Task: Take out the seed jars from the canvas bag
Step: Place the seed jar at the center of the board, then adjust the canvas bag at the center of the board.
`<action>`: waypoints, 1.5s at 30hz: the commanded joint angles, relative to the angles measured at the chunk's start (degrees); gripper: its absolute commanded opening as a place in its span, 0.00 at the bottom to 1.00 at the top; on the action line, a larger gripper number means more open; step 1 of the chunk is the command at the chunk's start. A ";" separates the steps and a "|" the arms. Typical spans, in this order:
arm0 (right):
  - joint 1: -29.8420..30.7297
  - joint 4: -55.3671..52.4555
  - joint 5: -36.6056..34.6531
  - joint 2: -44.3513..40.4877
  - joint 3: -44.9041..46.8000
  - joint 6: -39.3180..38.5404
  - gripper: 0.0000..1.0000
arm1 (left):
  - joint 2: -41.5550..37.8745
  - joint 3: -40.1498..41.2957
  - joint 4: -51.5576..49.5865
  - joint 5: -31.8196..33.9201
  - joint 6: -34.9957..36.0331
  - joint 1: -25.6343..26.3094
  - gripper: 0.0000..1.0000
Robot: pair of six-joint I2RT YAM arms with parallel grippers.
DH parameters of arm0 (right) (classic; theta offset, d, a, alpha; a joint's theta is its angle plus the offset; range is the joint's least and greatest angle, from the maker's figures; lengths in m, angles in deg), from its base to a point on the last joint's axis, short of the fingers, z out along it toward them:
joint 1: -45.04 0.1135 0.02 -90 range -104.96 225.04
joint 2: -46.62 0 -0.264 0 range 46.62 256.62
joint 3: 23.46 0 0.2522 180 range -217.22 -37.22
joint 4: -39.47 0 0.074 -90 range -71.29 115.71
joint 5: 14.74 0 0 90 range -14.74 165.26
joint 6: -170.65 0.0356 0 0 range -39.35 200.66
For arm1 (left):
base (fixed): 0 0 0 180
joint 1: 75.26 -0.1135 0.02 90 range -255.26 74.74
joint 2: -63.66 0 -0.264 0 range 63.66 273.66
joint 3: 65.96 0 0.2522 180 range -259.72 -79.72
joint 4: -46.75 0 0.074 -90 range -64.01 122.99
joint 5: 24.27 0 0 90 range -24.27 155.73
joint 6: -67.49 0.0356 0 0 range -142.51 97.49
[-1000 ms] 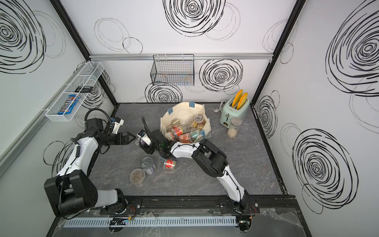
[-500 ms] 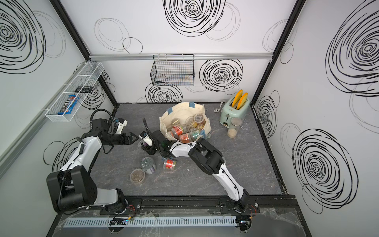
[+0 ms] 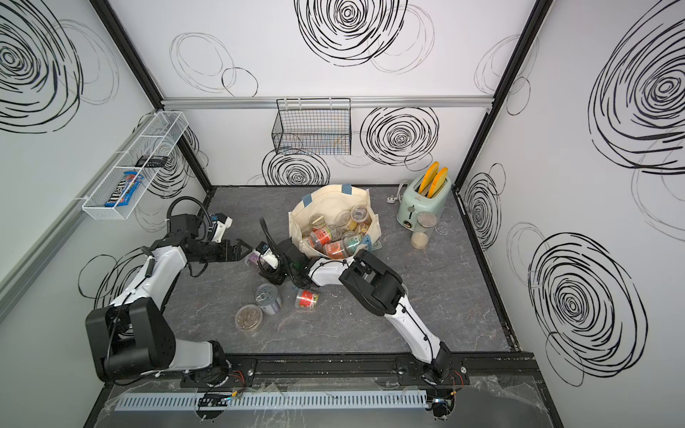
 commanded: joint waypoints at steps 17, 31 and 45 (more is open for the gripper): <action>-0.28 -4.04 2.47 -10.91 -3.58 1.21 0.71 | 5.78 -5.54 3.30 1.07 -2.50 1.00 0.96; -1.68 -11.12 -2.31 -33.32 2.99 5.43 0.74 | -4.05 -19.63 -9.93 3.04 0.51 9.99 0.96; -17.73 -35.68 -5.75 -45.47 7.19 11.53 0.77 | -2.72 -23.48 -4.93 16.67 -4.03 33.18 0.96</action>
